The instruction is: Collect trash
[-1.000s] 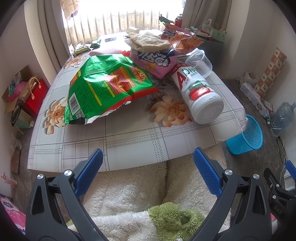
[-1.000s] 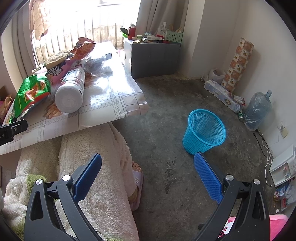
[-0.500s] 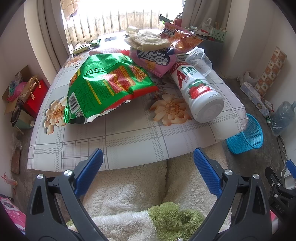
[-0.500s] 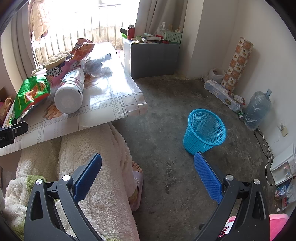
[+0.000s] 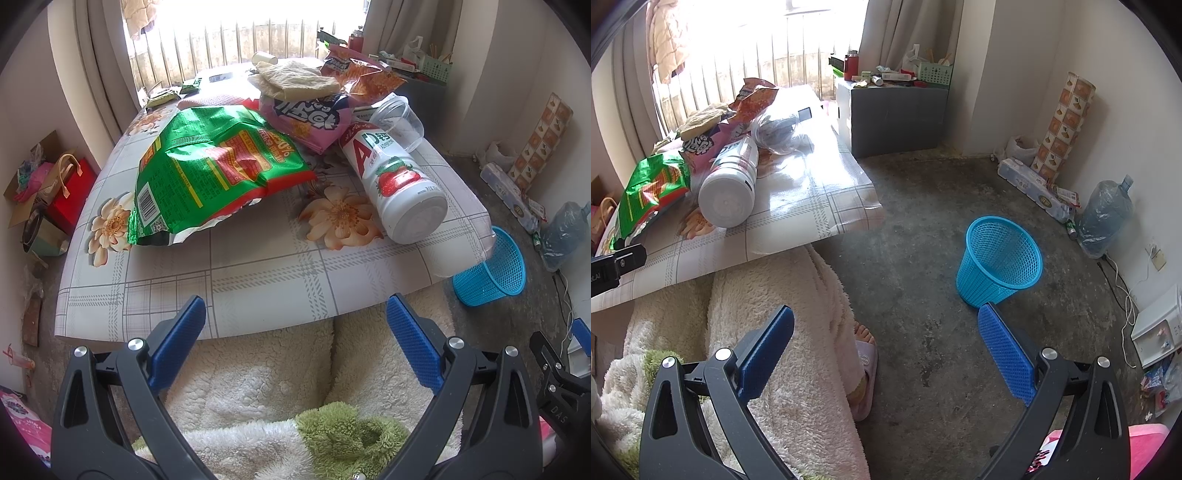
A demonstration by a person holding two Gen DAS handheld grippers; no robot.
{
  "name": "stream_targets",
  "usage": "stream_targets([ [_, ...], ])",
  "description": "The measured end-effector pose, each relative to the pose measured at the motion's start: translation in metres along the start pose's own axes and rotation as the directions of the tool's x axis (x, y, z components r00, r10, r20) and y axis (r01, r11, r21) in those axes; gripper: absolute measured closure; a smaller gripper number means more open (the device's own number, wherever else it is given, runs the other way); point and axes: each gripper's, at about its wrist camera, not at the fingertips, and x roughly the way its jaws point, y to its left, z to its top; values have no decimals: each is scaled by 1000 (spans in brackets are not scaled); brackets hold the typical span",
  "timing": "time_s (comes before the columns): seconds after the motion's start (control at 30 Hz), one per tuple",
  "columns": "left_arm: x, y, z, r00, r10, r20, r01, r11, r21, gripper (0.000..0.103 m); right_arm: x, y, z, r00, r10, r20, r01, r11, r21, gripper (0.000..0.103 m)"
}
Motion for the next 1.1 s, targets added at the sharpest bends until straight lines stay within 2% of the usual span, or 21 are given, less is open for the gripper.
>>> stream_targets([
  [0.63,1,1,-1,1000,2,1,-2,1000,2,9,0,-1,1,1000,0,2,0,1000,11,6],
  [0.77,0,2,-2,999,-40,18,40,999,3,9,0,-3,1,1000,4,14,-5,1000,26,6],
  [0.97,-3,8,4,988,-112,110,106,993,54,9,1,-1,11,998,9,59,-12,998,63,6],
  [1.1,-9,23,8,961,-157,229,143,987,79,9,4,6,21,995,34,91,-41,996,73,6],
])
